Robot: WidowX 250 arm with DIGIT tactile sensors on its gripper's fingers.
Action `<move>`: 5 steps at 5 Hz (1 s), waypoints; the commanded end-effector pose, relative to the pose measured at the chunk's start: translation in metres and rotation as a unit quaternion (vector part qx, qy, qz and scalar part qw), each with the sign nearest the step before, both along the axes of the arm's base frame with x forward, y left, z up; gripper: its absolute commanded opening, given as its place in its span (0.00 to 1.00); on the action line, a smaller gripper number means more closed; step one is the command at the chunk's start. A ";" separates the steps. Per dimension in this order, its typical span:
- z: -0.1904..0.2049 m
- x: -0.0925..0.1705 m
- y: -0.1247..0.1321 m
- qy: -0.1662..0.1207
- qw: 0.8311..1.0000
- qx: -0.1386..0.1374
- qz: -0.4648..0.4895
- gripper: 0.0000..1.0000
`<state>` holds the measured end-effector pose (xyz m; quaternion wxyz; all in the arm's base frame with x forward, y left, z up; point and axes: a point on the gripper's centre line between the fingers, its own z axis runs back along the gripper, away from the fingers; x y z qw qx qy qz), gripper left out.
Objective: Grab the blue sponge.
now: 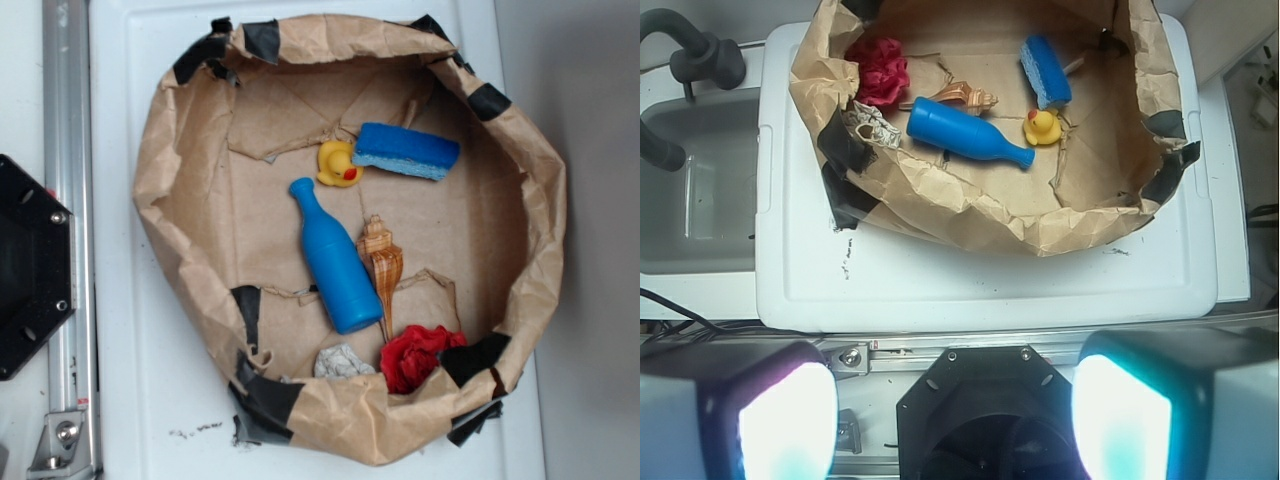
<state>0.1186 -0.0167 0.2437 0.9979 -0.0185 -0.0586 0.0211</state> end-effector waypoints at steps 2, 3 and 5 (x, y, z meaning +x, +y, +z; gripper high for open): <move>-0.036 0.050 0.030 -0.007 0.999 0.032 0.016 1.00; -0.066 0.102 0.055 -0.011 0.998 0.060 -0.015 1.00; -0.153 0.175 0.076 0.038 0.987 0.151 -0.031 1.00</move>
